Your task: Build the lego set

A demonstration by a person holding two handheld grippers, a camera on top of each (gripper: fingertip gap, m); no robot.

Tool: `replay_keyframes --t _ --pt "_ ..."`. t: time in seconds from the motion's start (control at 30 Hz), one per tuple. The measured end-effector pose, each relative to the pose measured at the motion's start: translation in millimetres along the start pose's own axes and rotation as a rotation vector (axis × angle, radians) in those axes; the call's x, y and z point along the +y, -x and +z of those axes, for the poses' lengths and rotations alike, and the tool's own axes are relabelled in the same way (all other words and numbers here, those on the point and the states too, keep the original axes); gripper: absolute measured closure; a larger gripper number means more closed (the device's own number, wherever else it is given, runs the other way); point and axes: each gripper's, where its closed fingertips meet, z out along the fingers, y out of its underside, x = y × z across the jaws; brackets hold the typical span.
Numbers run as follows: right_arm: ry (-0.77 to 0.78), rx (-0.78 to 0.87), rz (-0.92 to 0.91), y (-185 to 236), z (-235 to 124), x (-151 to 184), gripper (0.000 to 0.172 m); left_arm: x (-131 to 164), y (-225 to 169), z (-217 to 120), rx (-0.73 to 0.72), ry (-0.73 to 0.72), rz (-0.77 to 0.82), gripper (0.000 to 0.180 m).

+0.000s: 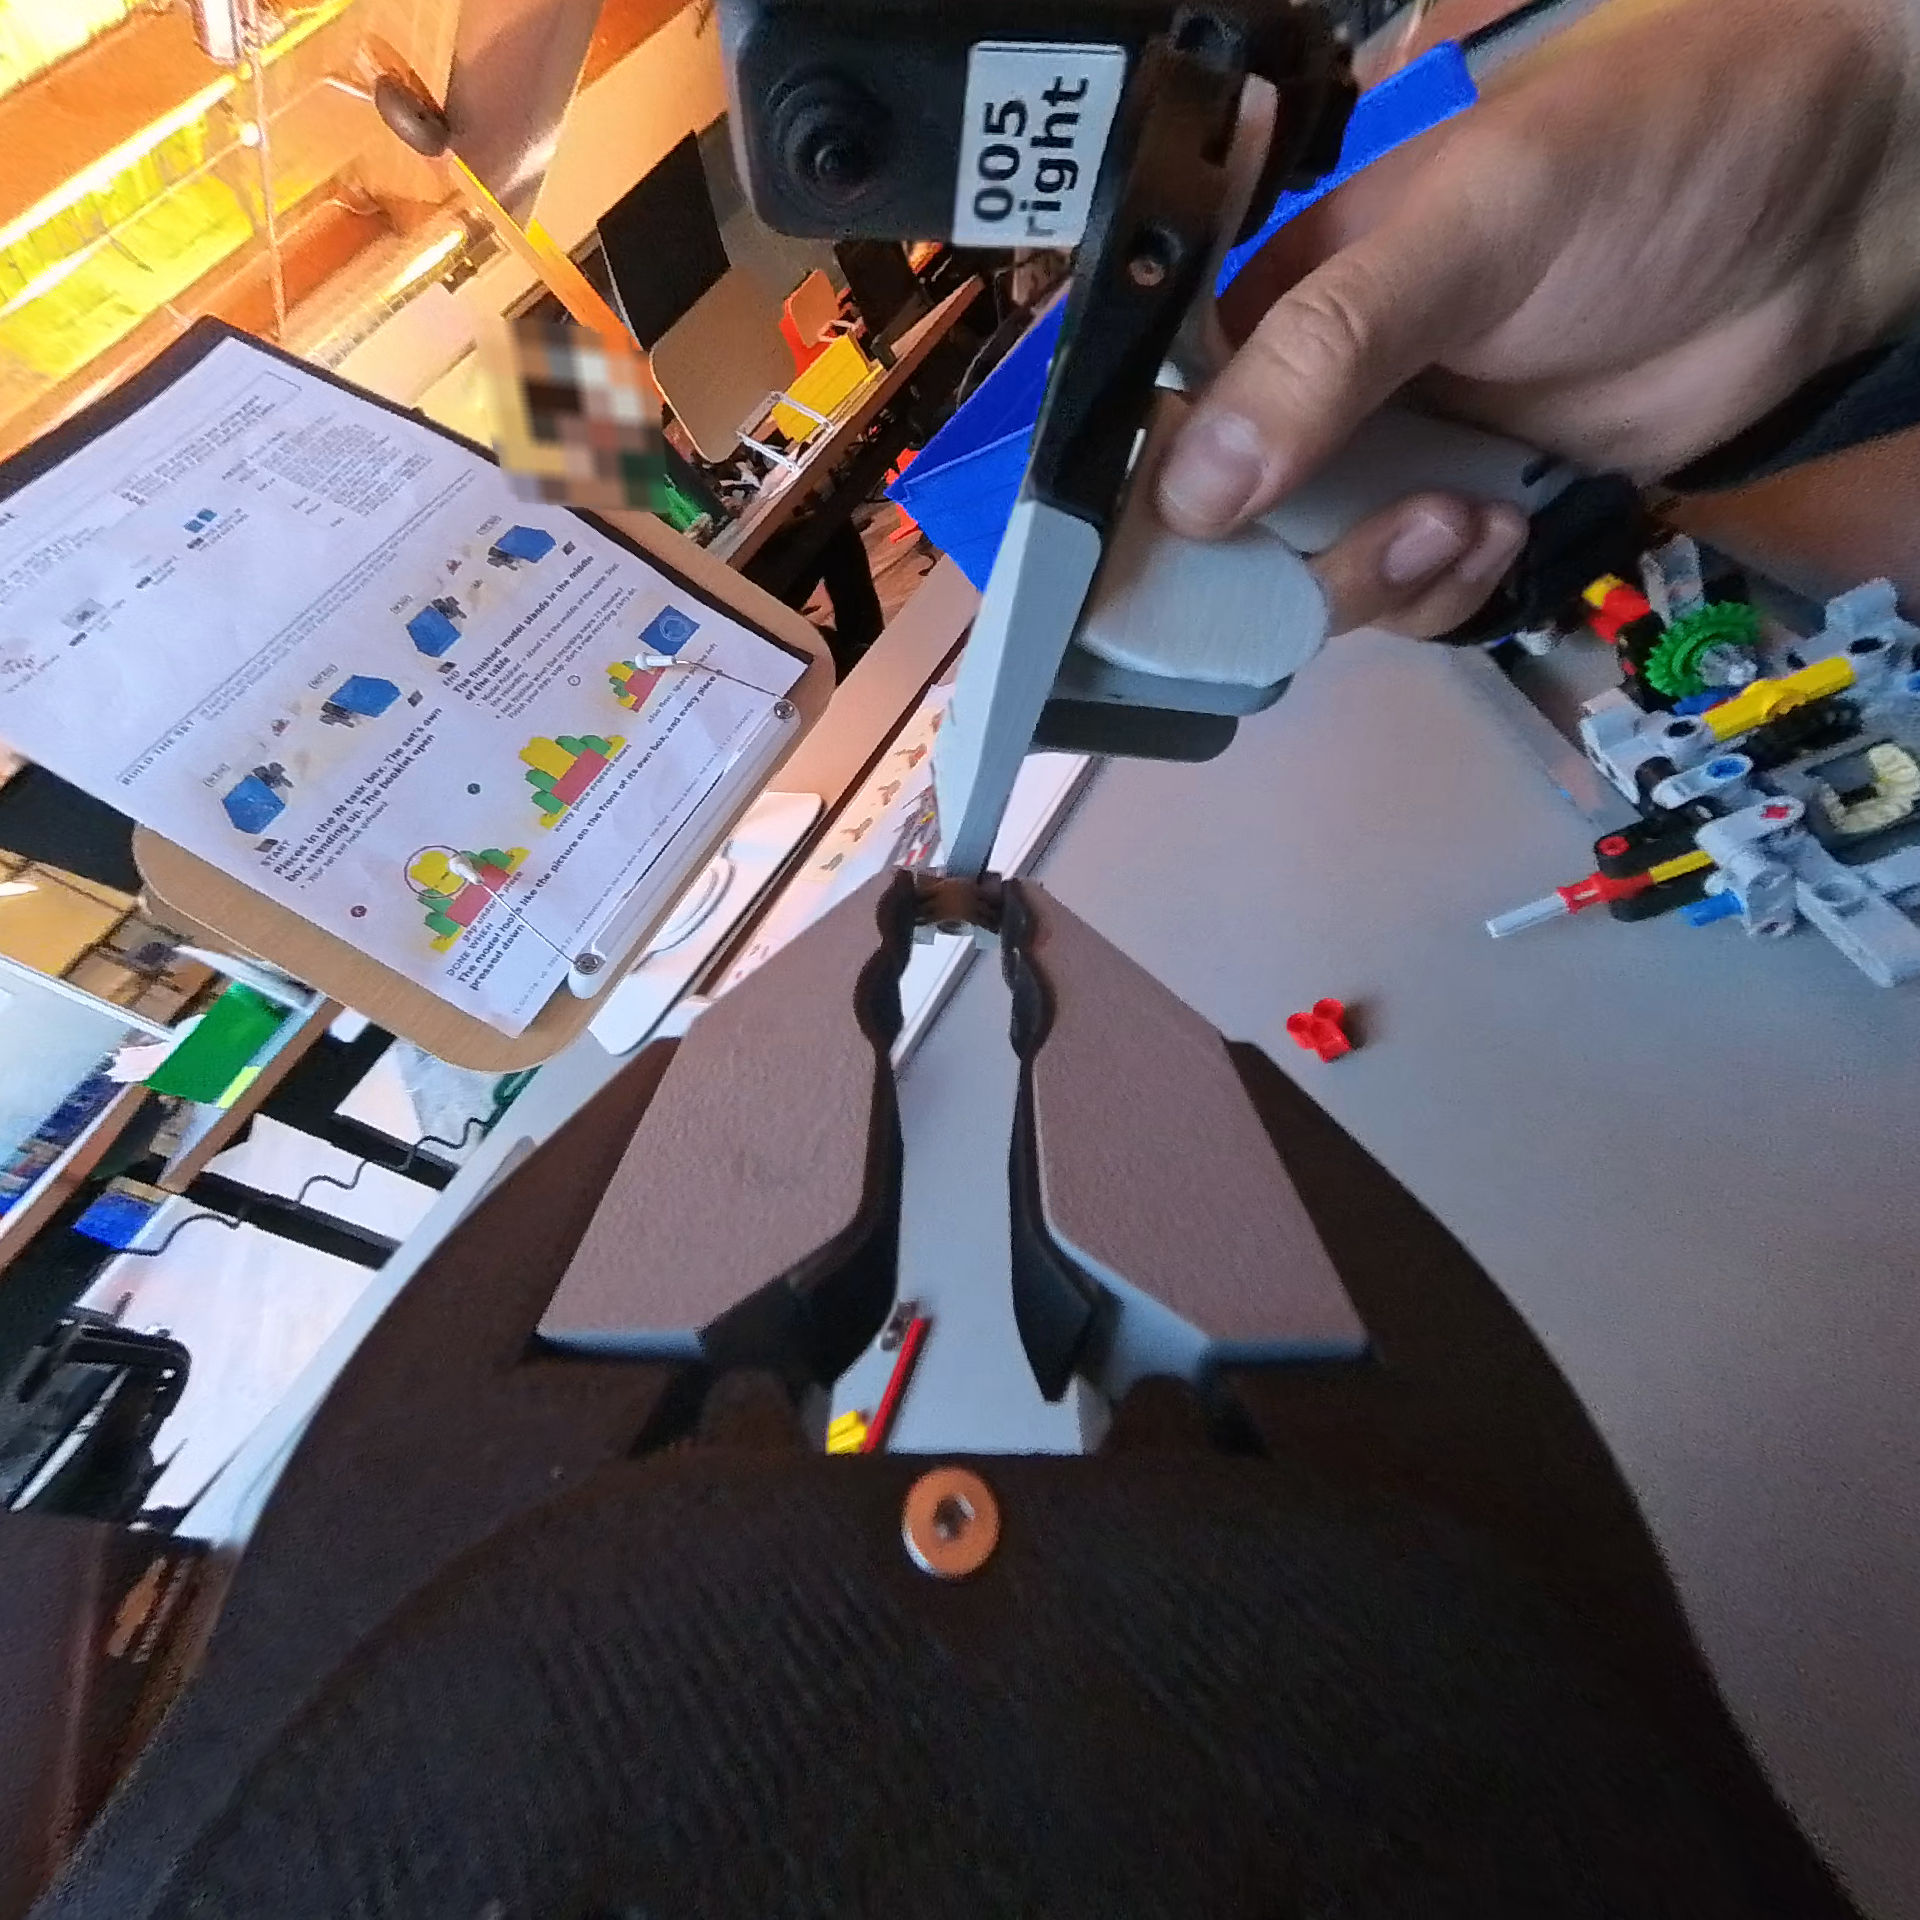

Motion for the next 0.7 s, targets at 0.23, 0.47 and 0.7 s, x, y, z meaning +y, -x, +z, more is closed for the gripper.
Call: replay_keyframes --t 0.23,0.47,0.7 --pt "0.107 -0.011 0.007 -1 2 6 0.171 3 -3 1 -0.031 0.030 0.112 0.166" --pt "-0.047 0.007 -0.056 4 6 -8 0.172 -4 9 -3 -0.025 -0.001 -0.132 0.167" --pt "-0.359 -0.008 0.009 5 1 -39 0.172 -21 -10 -6 0.116 -0.103 -0.188 0.166"
